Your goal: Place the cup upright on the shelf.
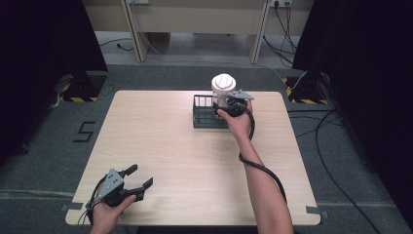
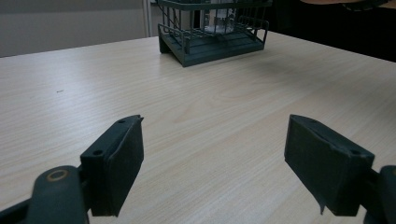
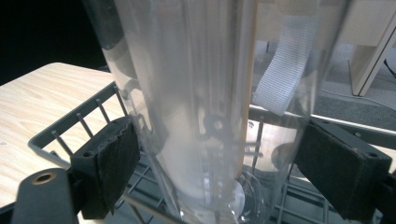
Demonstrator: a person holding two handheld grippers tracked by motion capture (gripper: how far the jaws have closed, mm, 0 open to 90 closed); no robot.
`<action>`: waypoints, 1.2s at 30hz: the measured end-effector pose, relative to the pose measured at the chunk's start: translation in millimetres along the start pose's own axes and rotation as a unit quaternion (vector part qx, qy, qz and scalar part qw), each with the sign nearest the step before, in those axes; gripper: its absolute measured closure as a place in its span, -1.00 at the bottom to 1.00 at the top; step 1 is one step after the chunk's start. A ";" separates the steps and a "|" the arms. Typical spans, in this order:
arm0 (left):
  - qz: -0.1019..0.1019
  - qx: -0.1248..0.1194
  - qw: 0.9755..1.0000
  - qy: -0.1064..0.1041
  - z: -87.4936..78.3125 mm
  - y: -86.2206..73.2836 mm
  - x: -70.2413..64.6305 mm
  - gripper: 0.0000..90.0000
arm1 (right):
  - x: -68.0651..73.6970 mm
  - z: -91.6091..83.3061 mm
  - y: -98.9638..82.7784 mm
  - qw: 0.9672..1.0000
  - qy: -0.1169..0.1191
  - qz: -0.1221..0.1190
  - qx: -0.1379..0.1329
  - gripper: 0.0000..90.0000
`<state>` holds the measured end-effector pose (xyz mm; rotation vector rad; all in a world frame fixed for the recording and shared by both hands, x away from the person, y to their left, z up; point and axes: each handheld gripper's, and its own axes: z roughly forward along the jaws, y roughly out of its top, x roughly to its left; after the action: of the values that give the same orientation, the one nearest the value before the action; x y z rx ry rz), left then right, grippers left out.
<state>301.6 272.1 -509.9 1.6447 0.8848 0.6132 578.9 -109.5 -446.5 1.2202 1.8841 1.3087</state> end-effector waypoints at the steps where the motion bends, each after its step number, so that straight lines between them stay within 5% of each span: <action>1: 0.000 0.000 1.000 0.000 0.0 0.0 0.0 -0.57 | 0.1 -1.4 -0.3 1.000 0.001 0.000 0.000 -0.66; 36: -0.001 0.001 1.000 0.002 -1.2 -0.9 0.2 -0.57 | 3.7 -59.1 -22.2 1.000 0.016 -0.010 -0.004 -0.60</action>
<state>300.6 273.1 -510.5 1.6459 0.8904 0.6151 520.8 -134.6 -443.9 1.1797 1.9067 1.3314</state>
